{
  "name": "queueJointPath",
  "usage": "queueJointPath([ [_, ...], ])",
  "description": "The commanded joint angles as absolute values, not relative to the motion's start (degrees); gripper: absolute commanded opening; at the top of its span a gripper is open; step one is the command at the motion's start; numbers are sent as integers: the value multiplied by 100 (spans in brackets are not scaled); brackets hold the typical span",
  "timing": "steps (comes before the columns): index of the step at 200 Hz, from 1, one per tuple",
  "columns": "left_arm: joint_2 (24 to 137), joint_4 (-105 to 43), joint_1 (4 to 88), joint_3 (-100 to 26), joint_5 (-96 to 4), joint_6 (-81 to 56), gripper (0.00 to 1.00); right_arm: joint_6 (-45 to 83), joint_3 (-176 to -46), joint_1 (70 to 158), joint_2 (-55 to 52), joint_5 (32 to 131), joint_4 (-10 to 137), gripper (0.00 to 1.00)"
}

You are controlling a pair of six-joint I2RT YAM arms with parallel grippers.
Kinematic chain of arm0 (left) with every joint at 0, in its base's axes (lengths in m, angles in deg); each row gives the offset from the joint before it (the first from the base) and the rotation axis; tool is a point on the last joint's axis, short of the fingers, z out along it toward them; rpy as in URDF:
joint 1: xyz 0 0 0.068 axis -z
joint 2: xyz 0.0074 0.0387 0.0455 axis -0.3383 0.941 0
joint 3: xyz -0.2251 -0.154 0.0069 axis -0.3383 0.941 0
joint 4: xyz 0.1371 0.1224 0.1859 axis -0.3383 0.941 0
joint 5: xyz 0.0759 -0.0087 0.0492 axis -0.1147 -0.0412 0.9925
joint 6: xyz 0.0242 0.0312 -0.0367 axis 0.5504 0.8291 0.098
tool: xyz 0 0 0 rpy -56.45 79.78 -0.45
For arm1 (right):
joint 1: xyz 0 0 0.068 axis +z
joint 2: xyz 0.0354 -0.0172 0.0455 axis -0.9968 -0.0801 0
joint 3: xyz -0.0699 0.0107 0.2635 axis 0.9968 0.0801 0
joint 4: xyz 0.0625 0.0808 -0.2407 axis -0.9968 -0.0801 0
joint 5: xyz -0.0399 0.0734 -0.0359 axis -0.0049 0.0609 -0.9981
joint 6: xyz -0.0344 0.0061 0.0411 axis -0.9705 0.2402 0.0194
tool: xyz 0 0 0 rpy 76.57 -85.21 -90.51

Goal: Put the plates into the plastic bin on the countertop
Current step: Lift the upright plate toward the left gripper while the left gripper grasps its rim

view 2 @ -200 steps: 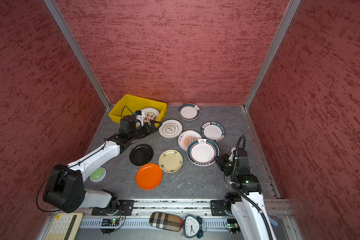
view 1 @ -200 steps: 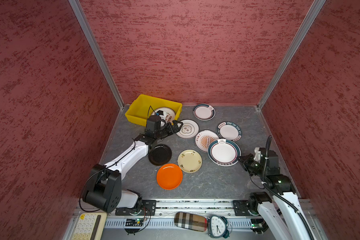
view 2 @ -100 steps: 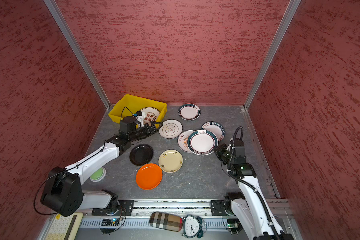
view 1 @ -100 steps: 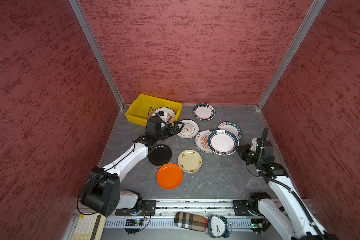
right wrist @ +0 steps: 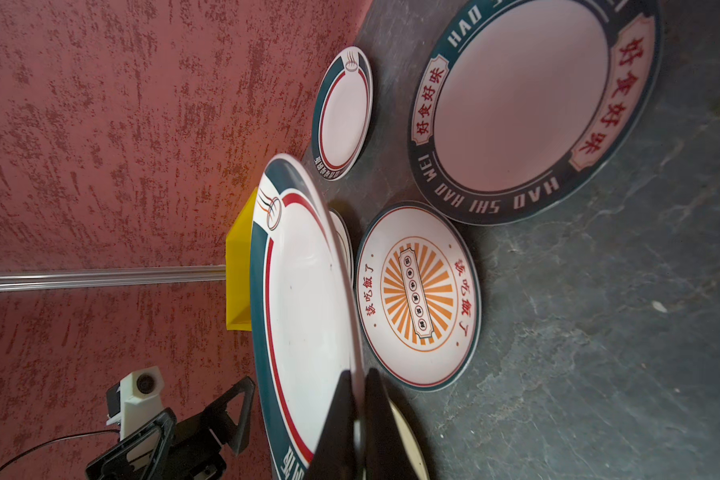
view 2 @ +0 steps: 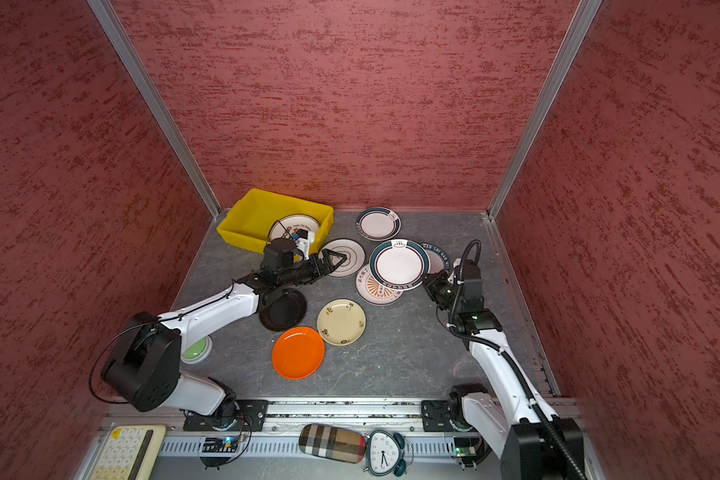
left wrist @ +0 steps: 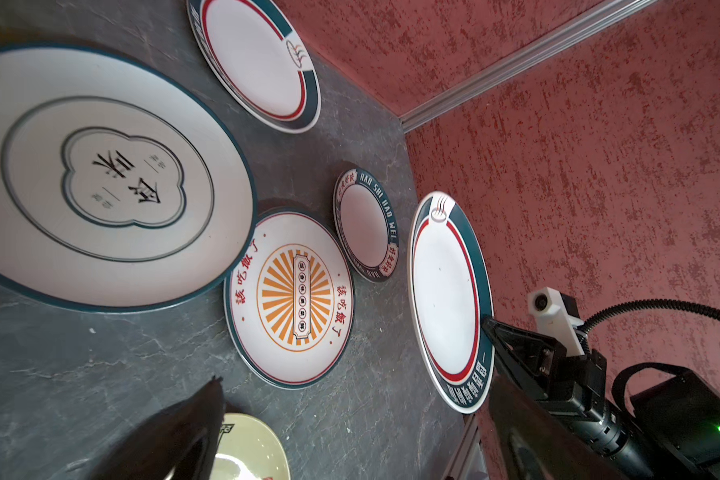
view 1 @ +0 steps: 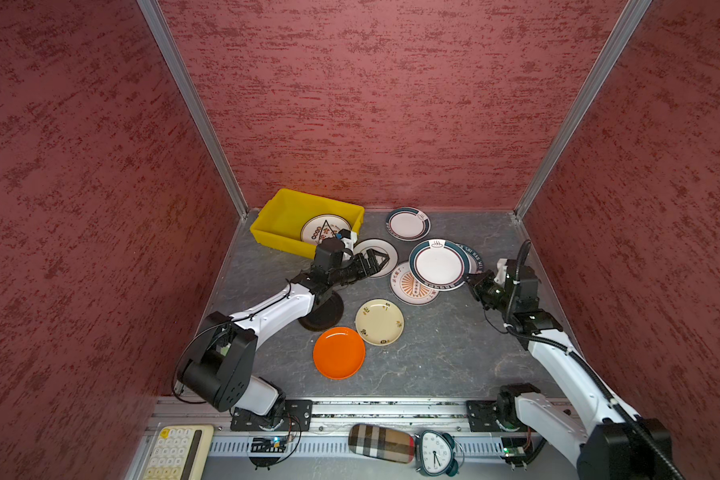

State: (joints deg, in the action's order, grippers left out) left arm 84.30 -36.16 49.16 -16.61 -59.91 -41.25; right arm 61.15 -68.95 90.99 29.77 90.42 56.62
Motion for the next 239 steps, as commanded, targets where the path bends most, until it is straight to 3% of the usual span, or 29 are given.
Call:
queueJointPath([
  [1,8600,-4155,5075,-1830,-6120,-4289,100,6200,-7252,9329,2866,8914,6250,0],
  [36,8887,-4341,5270,-2034,-6219,-4349,96,6309,-7438,9581,2693,8930,6481,0],
  [170,9035,-5047,5276,-1961,-6325,-4617,46,6398,-7541,10061,2340,8886,6785,0],
  [188,9076,-5051,5236,-1985,-6355,-4729,15,6389,-7555,10079,2327,8879,6798,0],
  [196,9112,-5066,5222,-1988,-6383,-4792,9,6376,-7559,10084,2327,8862,6803,0],
  [239,9187,-5107,5190,-1996,-6439,-4836,5,6299,-7589,10105,2250,8994,6844,0],
])
